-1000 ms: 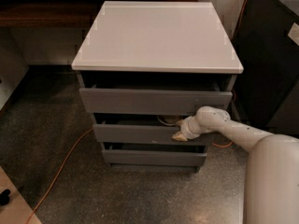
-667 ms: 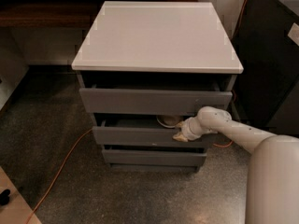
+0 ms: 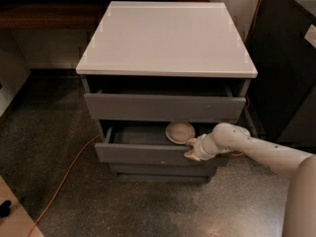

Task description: Pick apple from middle drawer and place on counter

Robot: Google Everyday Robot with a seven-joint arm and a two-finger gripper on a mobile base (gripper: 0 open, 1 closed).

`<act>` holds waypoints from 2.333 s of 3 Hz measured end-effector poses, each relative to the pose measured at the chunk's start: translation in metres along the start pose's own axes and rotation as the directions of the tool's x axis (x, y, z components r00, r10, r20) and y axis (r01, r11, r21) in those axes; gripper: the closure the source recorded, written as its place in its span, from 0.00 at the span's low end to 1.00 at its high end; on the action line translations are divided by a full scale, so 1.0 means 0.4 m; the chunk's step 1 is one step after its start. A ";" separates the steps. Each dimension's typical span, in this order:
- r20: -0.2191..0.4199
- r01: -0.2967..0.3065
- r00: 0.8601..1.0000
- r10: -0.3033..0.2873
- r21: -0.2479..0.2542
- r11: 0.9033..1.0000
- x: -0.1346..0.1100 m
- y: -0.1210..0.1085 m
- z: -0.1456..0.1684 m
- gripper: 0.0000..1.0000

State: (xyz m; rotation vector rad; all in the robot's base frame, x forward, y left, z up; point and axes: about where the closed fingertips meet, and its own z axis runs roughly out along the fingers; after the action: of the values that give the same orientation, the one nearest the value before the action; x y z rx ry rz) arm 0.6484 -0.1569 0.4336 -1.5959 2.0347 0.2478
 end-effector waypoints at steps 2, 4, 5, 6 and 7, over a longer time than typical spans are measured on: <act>0.015 0.027 1.000 -0.026 -0.056 0.998 0.010 0.171 -0.033 1.00; 0.006 0.049 0.999 -0.048 -0.096 0.994 0.039 0.300 -0.083 1.00; -0.006 0.047 0.999 -0.048 -0.101 0.994 0.048 0.344 -0.111 1.00; -0.016 0.052 0.998 -0.054 -0.112 0.992 0.051 0.387 -0.140 1.00; -0.017 0.052 0.998 -0.054 -0.113 0.992 0.050 0.388 -0.142 0.99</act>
Offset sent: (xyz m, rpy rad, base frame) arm -0.1071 0.0106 -0.0009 0.0186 0.0451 0.0828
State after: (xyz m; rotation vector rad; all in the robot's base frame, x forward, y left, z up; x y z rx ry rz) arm 0.4821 -0.1557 0.4431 -1.7241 2.0222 0.3335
